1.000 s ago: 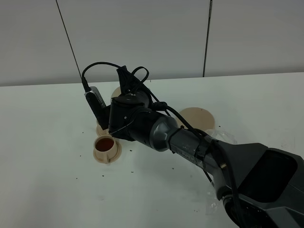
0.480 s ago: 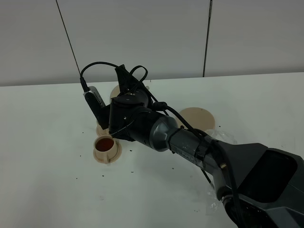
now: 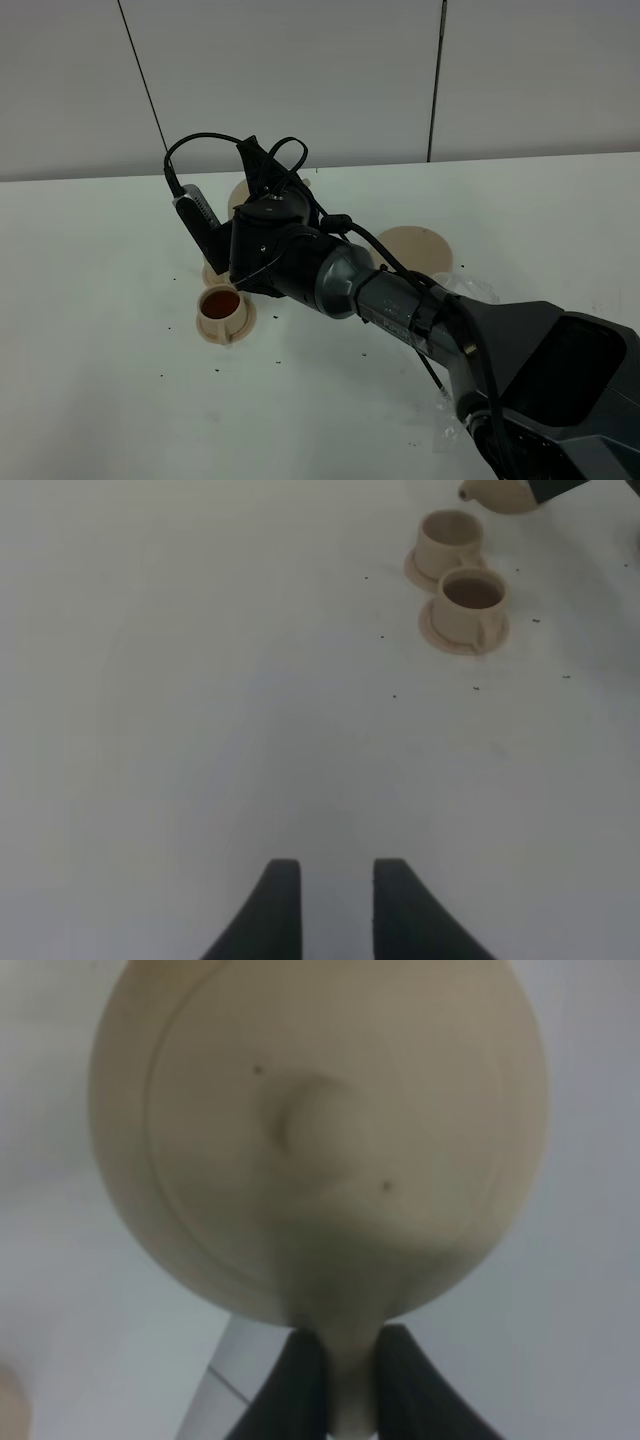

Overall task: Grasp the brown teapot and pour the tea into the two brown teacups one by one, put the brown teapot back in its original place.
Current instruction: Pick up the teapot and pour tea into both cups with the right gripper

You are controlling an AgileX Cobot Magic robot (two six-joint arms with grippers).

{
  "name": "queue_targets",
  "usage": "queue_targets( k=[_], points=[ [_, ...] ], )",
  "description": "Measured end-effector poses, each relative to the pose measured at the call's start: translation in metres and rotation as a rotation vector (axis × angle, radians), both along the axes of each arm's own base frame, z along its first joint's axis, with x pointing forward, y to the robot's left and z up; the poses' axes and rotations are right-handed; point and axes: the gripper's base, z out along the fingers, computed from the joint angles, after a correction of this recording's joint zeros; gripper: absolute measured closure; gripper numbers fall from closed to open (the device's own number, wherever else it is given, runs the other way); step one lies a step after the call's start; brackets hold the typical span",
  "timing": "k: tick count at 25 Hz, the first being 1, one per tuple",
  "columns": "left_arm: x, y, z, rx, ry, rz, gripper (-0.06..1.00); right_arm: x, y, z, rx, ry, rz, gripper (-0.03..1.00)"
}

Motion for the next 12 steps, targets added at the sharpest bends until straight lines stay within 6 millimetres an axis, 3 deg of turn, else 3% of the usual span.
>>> queue_targets(
  k=[12],
  points=[
    [0.0, 0.0, 0.0, 0.0, 0.0, 0.0, 0.7, 0.0009, 0.0009, 0.0016, -0.055, -0.024, 0.043, 0.87]
  ],
)
